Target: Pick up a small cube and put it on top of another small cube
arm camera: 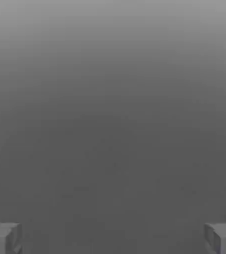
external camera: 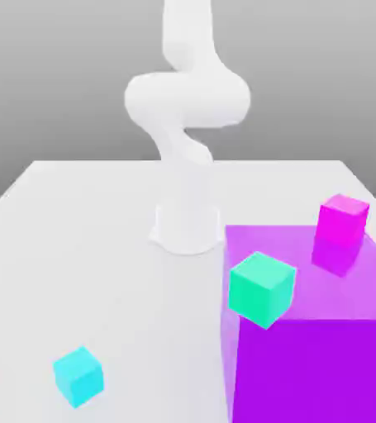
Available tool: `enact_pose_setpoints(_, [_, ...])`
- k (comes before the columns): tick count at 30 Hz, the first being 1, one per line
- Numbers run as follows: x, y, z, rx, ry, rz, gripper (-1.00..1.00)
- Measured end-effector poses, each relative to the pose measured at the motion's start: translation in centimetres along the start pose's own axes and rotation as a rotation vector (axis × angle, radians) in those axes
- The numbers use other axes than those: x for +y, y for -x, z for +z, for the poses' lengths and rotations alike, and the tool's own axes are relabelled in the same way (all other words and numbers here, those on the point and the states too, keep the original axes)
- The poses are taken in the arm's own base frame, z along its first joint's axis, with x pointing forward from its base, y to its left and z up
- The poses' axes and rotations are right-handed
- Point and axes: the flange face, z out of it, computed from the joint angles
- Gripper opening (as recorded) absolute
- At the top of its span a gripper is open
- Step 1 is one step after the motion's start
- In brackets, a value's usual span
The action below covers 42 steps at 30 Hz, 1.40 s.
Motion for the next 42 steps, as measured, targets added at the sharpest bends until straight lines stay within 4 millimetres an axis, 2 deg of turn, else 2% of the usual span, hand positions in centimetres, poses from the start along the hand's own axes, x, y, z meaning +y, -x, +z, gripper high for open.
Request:
enact_pose_setpoints(5, [3.1,-1.0,10.3,-0.057,0.145,0.132,0.00])
enact_pose_setpoints(10, [8.1,-1.0,19.6,-0.111,0.283,0.265,0.00])
enact_pose_setpoints(16, [16.0,0.7,29.1,-0.174,0.446,0.430,0.00])
enact_pose_setpoints(20, [22.5,2.6,34.1,-0.211,0.556,0.556,0.00])
enact_pose_setpoints(23, [26.7,5.2,37.3,-0.247,0.633,0.632,0.00])
enact_pose_setpoints(25, [29.4,6.9,39.2,-0.265,0.675,0.677,0.00])
enact_pose_setpoints(29, [32.3,9.2,42.9,-0.271,0.691,0.694,0.00])
enact_pose_setpoints(30, [32.9,9.8,43.7,-0.272,0.692,0.694,-1.00])
enact_pose_setpoints(37, [33.1,10.0,44.0,-0.271,0.691,0.694,-1.00])
enact_pose_setpoints(42, [30.4,7.6,40.1,-0.271,0.689,0.695,-1.00])
